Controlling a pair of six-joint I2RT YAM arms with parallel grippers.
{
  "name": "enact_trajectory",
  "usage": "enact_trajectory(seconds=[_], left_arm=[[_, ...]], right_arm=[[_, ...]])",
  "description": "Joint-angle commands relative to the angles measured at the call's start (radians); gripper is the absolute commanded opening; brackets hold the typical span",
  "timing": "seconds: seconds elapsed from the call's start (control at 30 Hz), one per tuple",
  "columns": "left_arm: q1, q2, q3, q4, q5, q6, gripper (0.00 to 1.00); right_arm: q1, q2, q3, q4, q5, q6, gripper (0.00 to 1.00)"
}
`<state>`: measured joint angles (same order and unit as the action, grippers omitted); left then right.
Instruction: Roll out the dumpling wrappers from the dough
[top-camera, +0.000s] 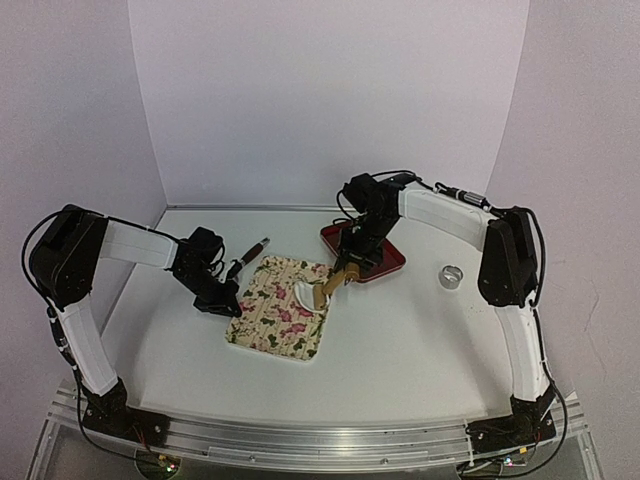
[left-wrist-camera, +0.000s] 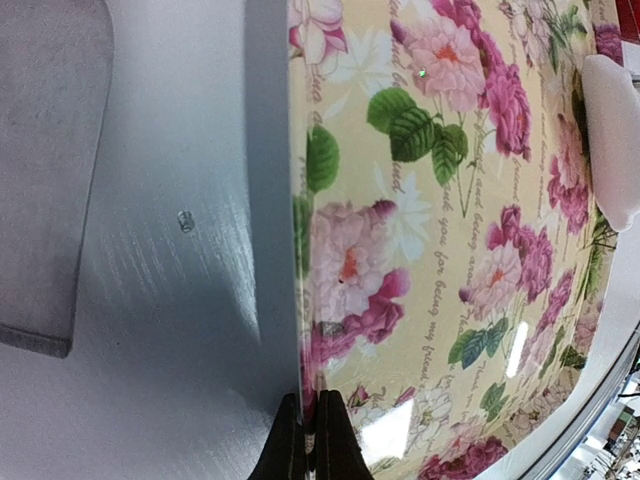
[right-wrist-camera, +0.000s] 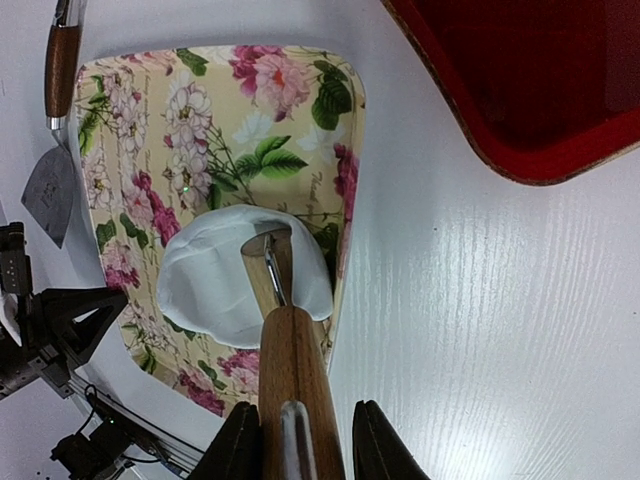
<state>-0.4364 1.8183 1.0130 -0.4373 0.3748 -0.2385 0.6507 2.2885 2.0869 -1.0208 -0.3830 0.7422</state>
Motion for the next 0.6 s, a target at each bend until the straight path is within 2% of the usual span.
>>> enact_trajectory(seconds=[0.0,0.57], left_arm=[[0.036,0.004,-0.010,-0.091,-0.048,0.050,0.00],[-0.003,0.018,-0.016,-0.076,-0.015,0.039,0.00]], right_arm=[[0.011,0.206,-0.037,-0.192,0.195,-0.066,0.00],[0.105,0.359,0.161,-0.122,0.031,-0.031,0.00]])
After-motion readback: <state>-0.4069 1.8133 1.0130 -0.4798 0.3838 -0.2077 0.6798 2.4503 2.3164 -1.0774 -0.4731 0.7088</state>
